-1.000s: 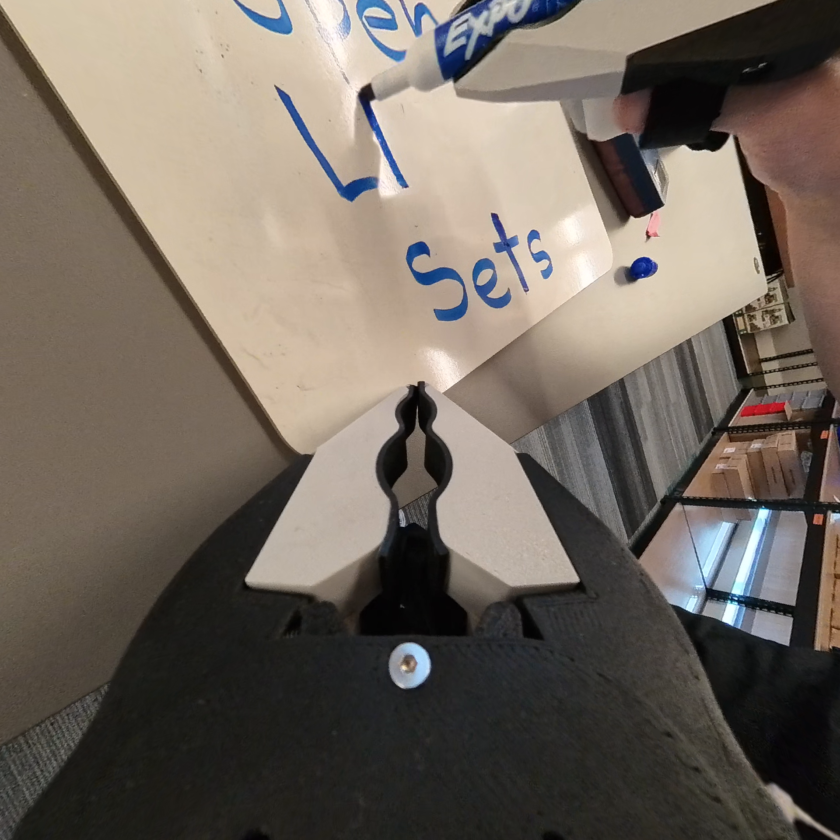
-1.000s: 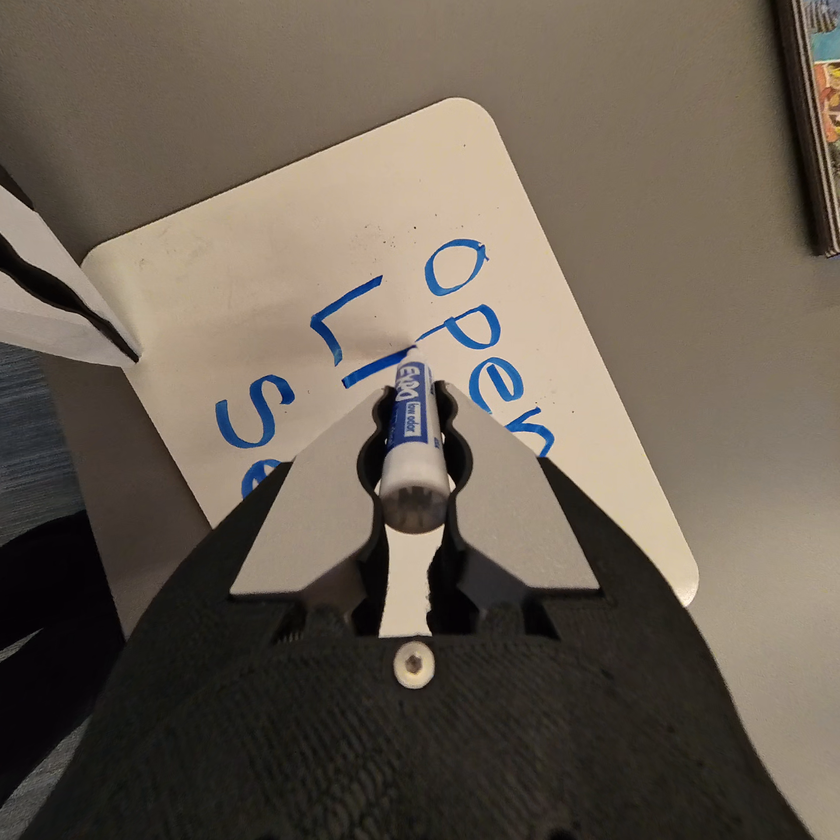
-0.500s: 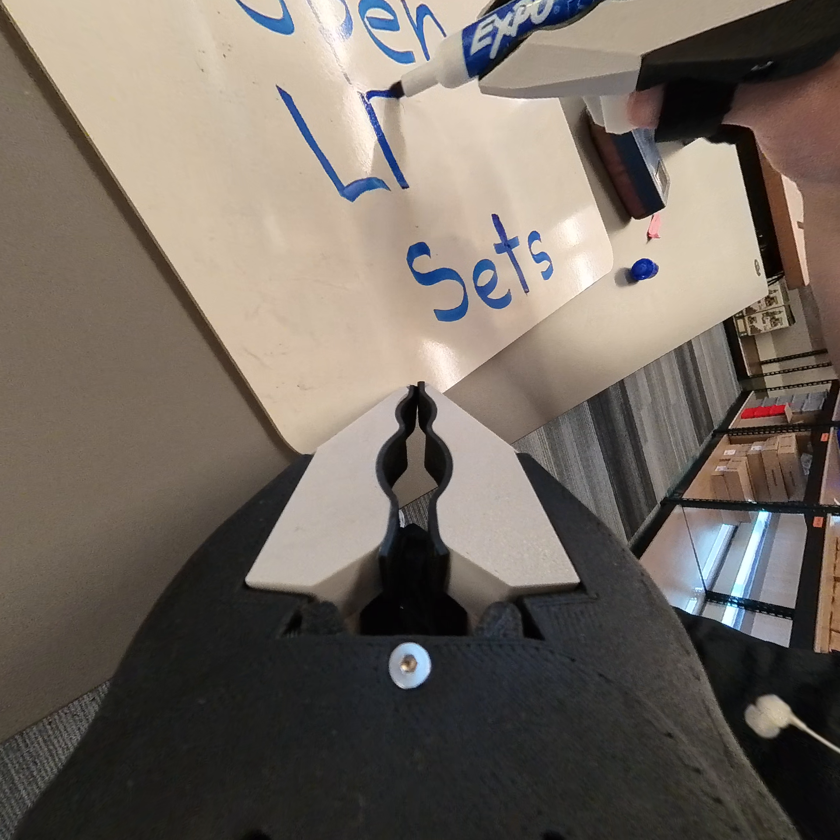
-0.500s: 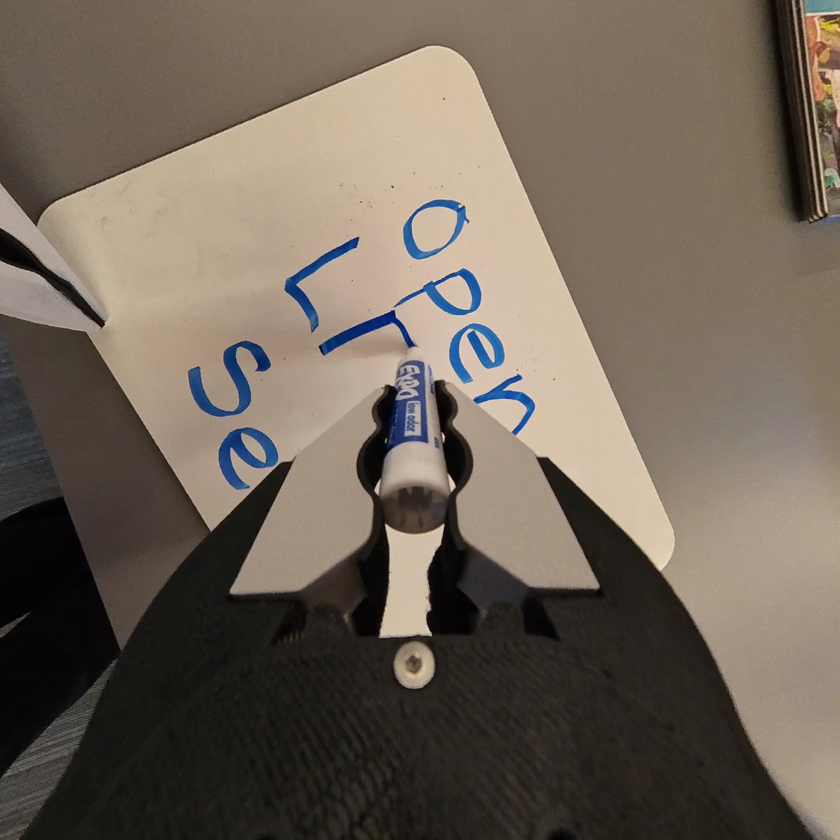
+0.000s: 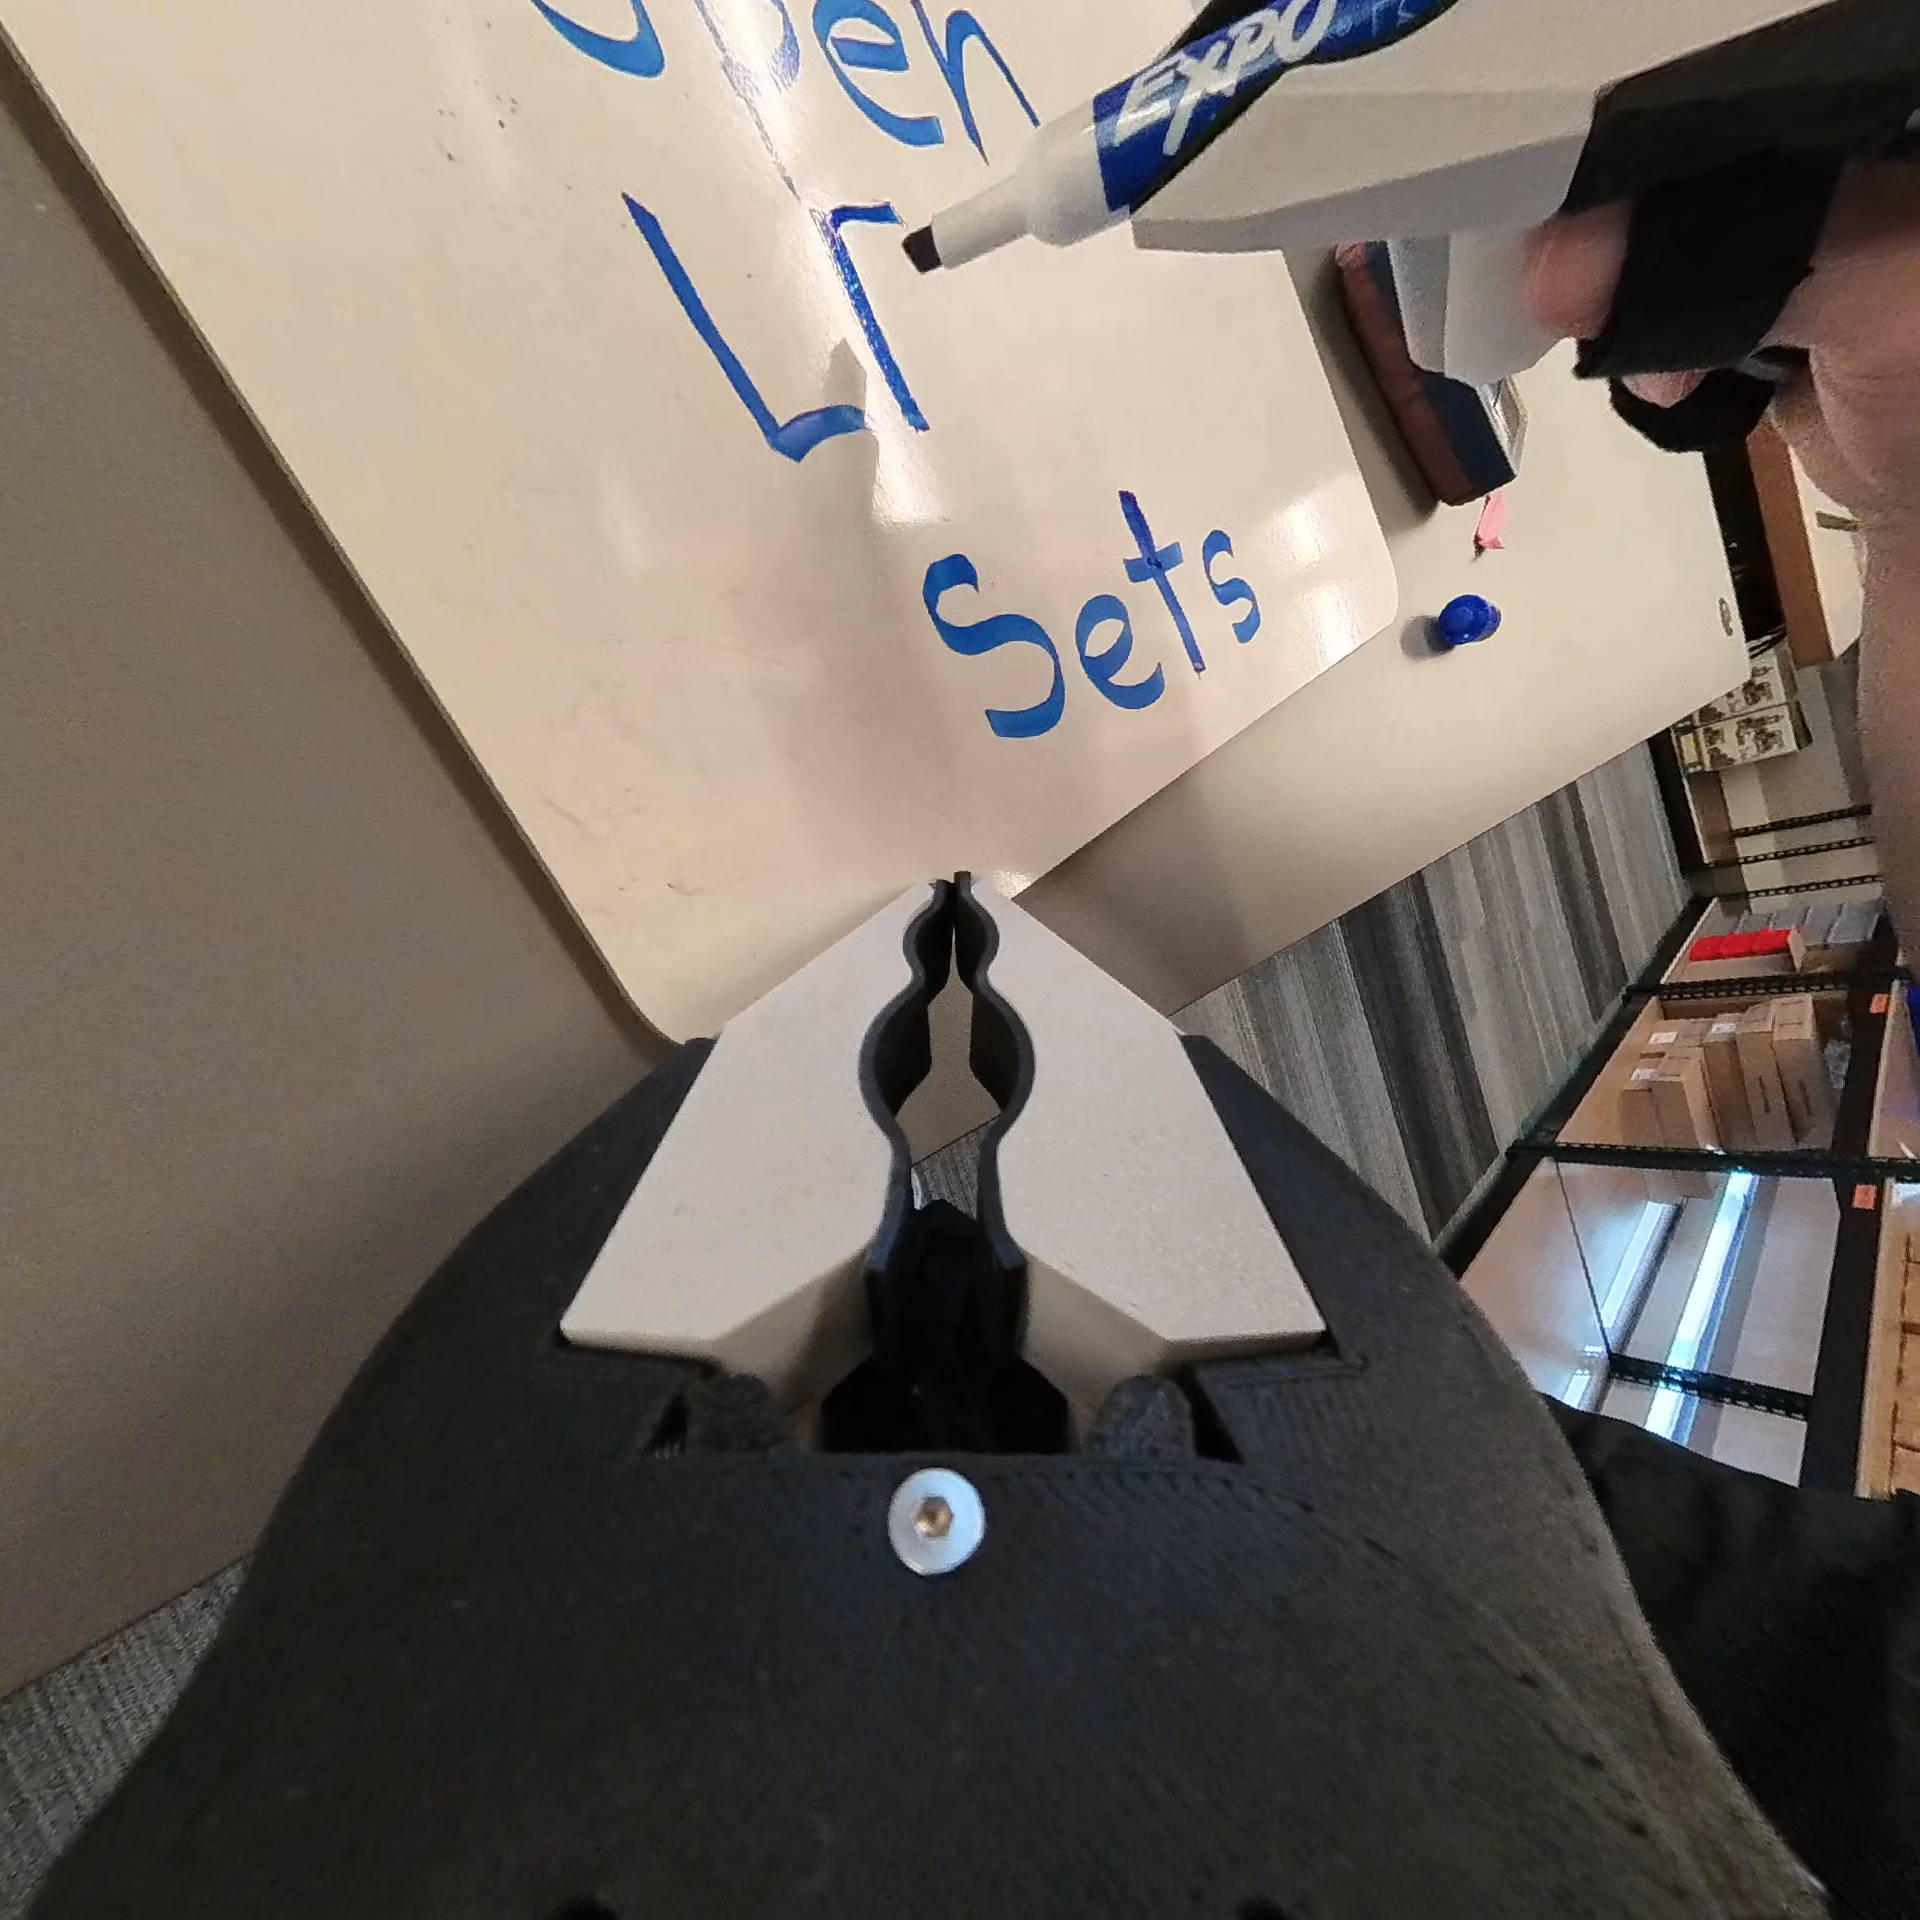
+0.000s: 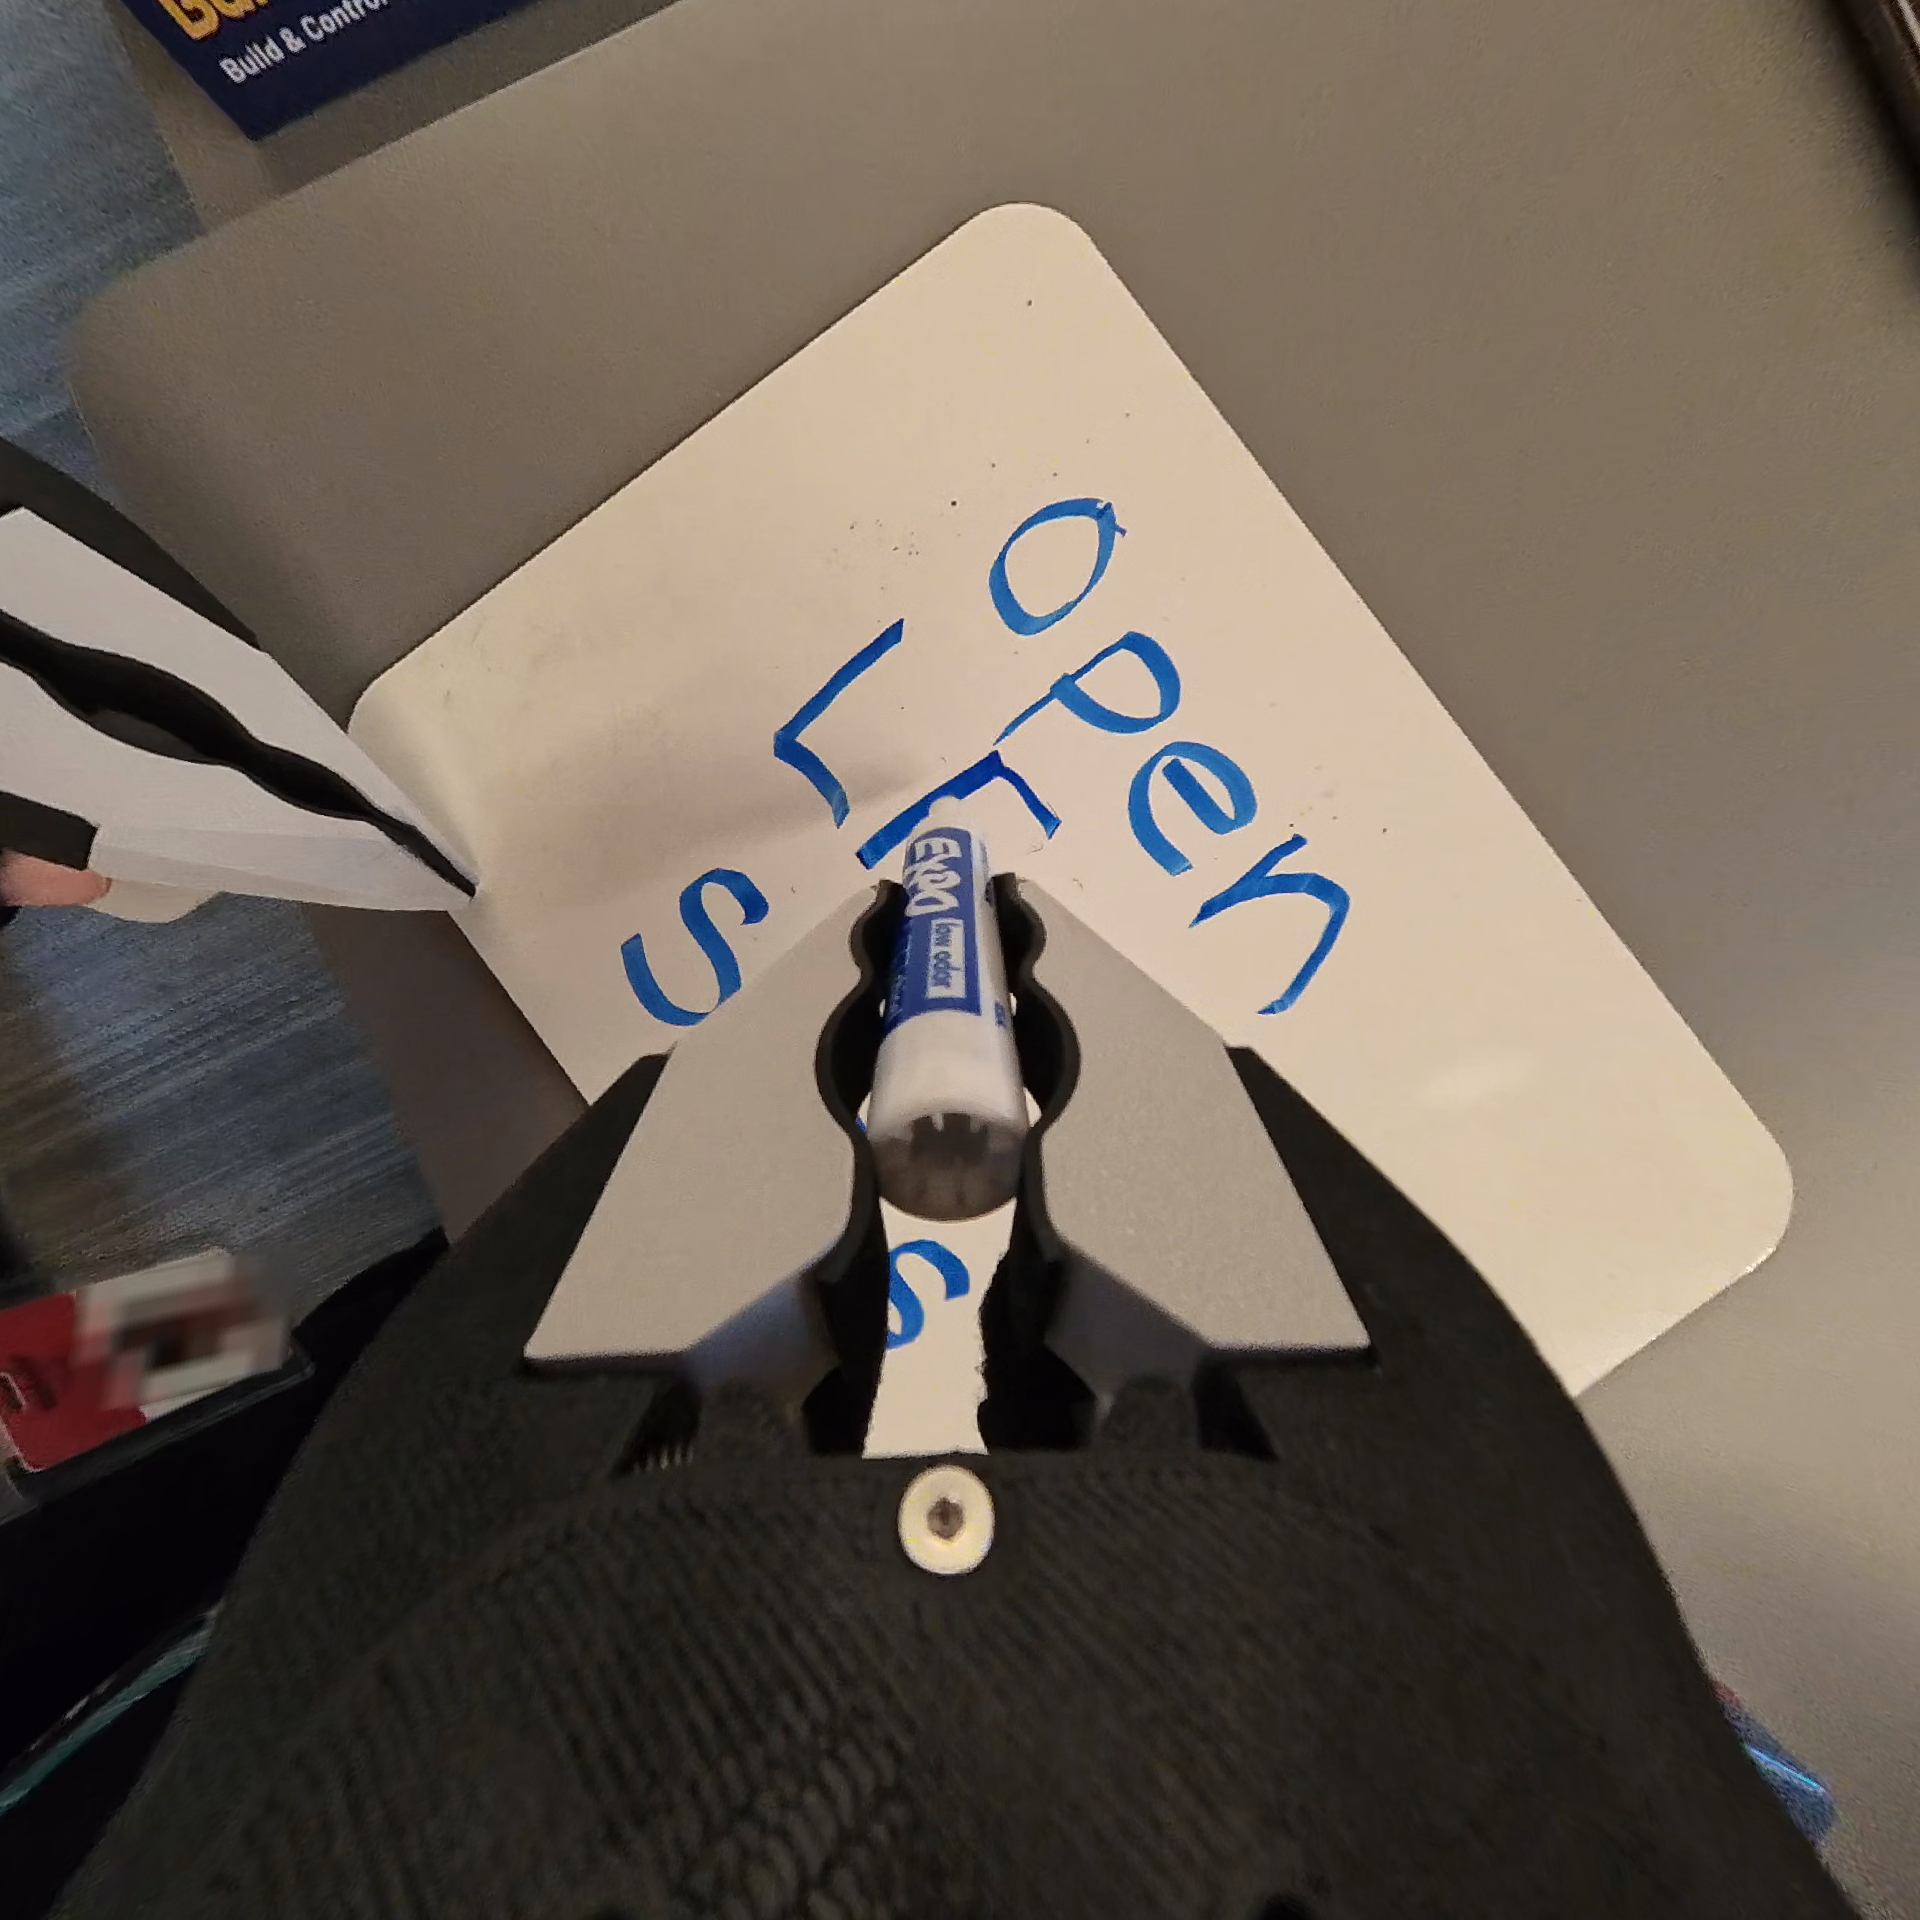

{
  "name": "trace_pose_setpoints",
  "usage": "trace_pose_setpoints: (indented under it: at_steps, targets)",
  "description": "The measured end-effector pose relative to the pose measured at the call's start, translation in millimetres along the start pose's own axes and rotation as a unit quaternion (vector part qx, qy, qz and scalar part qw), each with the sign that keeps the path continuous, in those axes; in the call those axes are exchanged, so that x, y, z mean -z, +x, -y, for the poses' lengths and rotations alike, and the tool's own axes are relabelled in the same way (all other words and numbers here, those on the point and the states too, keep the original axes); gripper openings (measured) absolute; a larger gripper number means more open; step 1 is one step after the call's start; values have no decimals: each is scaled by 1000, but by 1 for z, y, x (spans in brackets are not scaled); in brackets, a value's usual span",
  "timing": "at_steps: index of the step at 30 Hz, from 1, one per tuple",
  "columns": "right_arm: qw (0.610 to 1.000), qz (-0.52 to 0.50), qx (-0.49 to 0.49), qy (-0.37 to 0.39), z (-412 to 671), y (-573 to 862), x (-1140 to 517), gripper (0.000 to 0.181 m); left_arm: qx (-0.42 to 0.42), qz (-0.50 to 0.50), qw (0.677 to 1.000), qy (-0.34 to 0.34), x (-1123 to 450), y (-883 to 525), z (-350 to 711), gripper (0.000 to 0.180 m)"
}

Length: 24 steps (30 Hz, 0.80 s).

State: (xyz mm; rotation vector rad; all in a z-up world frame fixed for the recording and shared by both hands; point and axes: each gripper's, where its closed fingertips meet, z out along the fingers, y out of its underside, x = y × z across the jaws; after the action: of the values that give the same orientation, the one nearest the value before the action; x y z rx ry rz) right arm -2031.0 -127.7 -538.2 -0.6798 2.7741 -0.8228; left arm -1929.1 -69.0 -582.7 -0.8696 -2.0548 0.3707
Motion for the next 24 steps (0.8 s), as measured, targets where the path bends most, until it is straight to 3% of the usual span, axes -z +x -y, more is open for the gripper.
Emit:
trace_pose_setpoints:
  at_steps: [24]
  targets:
    - [999,-11,8,-35,6,13,-17,17,3,-6,1000,1,0,2,0,0]
